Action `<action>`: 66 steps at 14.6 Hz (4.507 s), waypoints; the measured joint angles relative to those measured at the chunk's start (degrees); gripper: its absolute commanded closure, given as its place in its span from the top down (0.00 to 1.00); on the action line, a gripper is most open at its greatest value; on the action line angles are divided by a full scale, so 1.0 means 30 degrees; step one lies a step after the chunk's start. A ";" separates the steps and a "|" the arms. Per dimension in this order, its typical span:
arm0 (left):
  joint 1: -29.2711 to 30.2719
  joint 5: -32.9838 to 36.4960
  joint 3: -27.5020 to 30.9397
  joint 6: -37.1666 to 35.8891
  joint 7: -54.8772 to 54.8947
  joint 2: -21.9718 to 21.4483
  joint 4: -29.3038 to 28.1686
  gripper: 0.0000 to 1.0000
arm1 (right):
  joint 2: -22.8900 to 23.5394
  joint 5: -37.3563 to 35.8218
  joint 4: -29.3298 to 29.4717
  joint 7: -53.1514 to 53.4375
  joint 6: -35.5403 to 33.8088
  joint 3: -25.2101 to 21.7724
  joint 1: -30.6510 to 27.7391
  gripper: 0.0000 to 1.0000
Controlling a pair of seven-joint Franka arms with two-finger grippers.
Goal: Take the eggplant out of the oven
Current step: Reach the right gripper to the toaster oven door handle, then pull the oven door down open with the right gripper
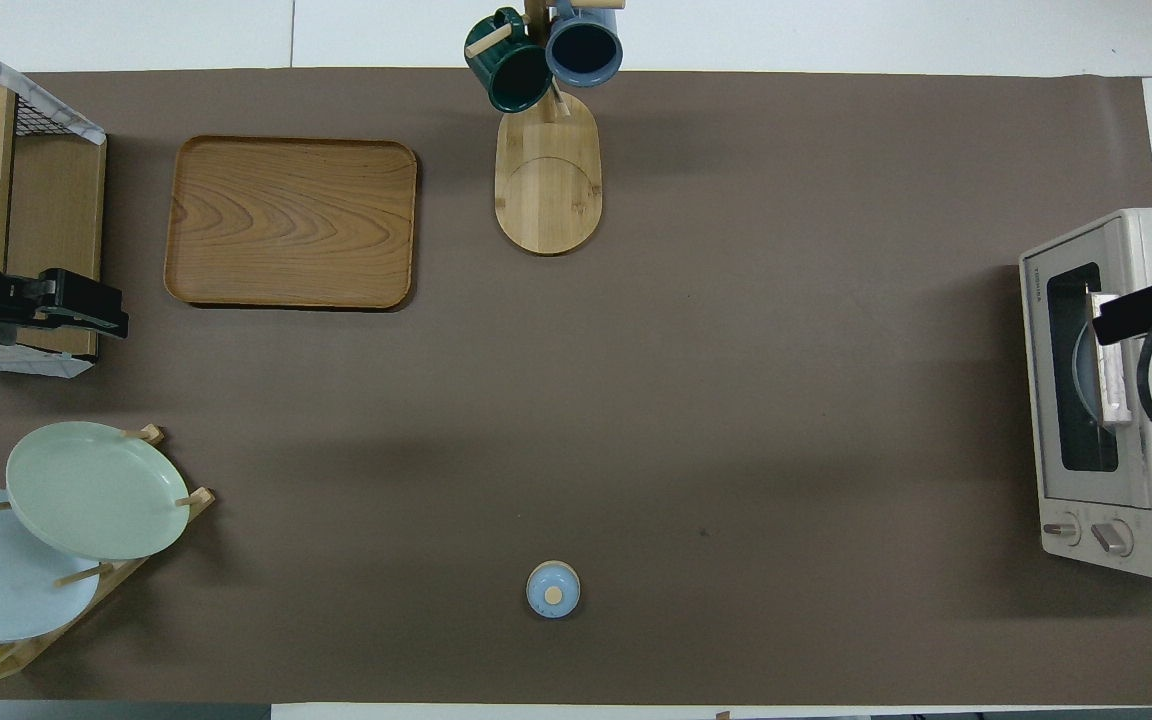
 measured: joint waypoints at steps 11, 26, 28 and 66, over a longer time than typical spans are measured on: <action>0.0000 0.0000 0.0000 0.0000 0.0000 0.0000 0.0000 1.00 | -0.0086 0.0000 -0.0464 -0.0033 -0.0017 -0.0017 -0.0006 0.00; 0.0000 0.0000 0.0000 0.0000 0.0000 0.0000 0.0000 1.00 | -0.1095 -0.1869 -0.8003 -0.0603 0.7426 -0.0368 -0.1517 0.00; 0.0000 0.0000 0.0000 0.0000 0.0000 0.0000 0.0000 1.00 | -0.0599 -0.1987 -0.8163 -0.0603 0.8075 -0.0370 -0.1622 0.00; 0.0010 0.0000 -0.0003 0.0000 0.0000 0.0000 0.0000 1.00 | 0.1609 -0.0144 -0.9496 0.2821 0.9919 -0.0235 0.0879 0.39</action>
